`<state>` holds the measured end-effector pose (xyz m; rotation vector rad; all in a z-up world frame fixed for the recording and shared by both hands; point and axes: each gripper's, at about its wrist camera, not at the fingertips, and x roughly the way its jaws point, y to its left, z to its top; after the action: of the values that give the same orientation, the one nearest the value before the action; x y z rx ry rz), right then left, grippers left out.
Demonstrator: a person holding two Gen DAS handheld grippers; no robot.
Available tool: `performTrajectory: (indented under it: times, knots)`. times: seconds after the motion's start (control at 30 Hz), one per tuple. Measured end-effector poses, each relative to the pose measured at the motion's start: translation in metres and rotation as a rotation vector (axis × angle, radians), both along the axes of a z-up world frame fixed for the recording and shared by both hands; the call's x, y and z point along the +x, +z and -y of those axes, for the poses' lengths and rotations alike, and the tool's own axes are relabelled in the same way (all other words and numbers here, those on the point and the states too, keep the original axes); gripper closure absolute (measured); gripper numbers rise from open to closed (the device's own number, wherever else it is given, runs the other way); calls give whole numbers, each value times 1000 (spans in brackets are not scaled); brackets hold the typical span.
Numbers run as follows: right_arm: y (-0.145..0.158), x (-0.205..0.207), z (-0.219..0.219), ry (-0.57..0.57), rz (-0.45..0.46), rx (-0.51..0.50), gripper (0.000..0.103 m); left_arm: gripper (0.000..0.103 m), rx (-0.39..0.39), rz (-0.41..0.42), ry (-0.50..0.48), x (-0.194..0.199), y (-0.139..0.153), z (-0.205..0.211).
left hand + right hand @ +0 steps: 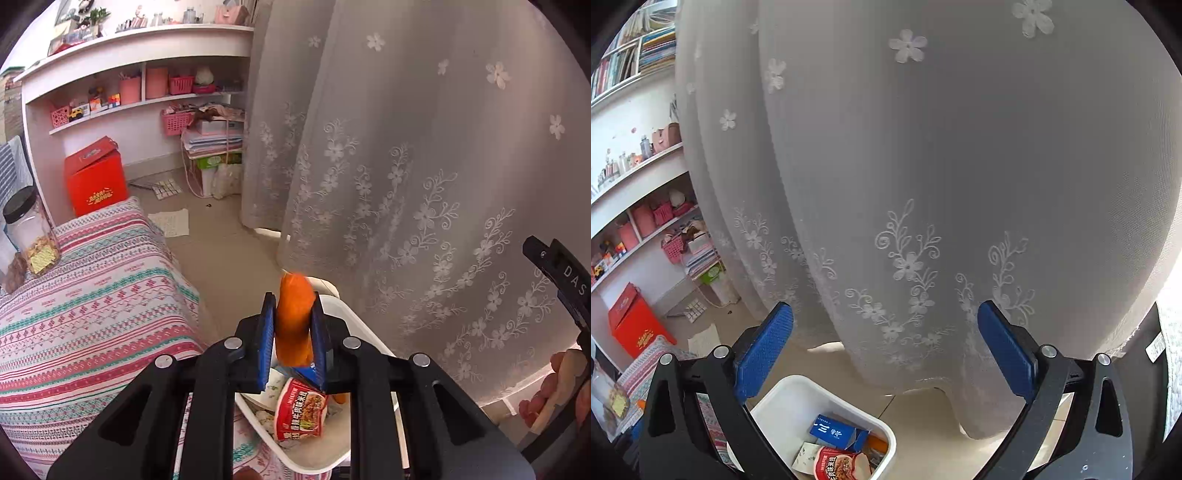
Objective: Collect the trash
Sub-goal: 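Lower the orange peel into the white bin and open the left tool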
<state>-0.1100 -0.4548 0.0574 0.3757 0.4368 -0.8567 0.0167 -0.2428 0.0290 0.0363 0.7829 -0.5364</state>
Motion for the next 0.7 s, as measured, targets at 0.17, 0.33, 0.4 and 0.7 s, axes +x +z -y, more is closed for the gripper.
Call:
performTrajectory:
  times: [0.17,0.33,0.4,0.7]
  knots:
    - [-2,-10,14,-26,-7,3,7,79,17,-18,-61,-2,-9,37]
    - [-1,-14,22,-43,-5,11,7,48,37,1,-99,-11,-11,59]
    - [-1,-13,22,-44,-4,11,7,45,50,12,-102,-14,-12,62]
    - [10,4,-31,37,-19,-161,7,13,46,88,4,-17,8,21]
